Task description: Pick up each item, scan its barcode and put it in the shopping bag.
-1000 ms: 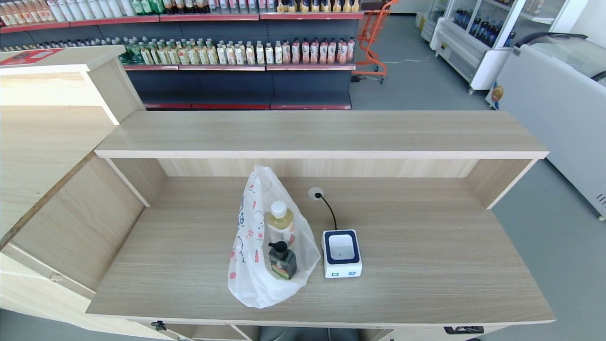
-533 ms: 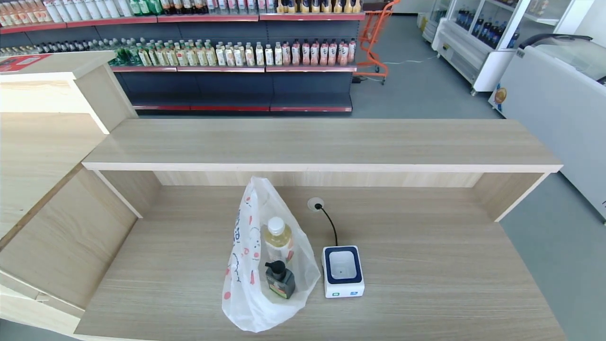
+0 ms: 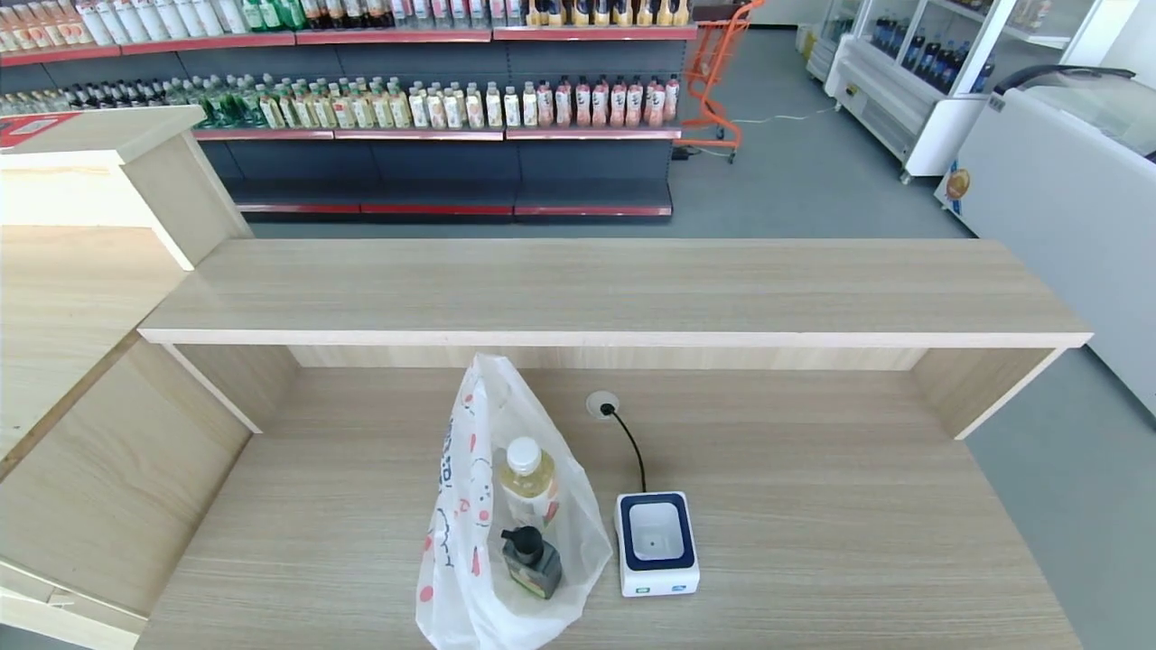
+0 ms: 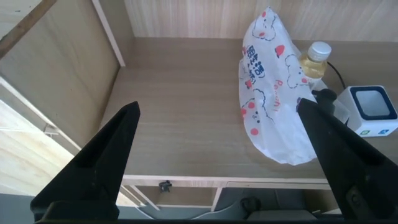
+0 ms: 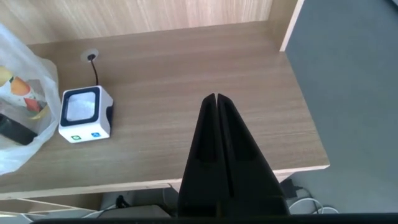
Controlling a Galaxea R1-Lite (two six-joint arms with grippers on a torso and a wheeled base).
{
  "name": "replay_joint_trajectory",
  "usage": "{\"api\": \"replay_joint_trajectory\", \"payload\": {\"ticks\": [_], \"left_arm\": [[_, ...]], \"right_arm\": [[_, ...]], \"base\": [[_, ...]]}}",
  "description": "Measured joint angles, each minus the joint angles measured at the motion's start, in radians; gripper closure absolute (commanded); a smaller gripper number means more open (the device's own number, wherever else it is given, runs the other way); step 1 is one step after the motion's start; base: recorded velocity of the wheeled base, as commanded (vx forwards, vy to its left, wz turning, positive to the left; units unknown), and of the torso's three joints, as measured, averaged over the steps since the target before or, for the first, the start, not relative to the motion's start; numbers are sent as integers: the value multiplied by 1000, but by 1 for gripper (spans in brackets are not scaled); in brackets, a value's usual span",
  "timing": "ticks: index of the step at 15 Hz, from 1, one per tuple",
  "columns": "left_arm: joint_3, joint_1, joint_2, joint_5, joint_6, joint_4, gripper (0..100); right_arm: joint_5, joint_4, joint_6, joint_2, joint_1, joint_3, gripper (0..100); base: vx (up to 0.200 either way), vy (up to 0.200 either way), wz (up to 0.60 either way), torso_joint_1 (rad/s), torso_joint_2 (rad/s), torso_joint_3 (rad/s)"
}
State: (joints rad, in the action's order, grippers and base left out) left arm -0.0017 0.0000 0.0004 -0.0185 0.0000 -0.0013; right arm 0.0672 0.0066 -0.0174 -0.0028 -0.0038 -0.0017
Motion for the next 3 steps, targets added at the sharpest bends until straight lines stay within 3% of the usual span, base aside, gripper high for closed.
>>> {"api": "replay_joint_trajectory", "payload": {"ticks": [3], "left_arm": [[0,0,0,0,0,0,0]], "right_arm": [[0,0,10,0,-1,0,100]], "base": [[0,0,0,0,0,0]]}}
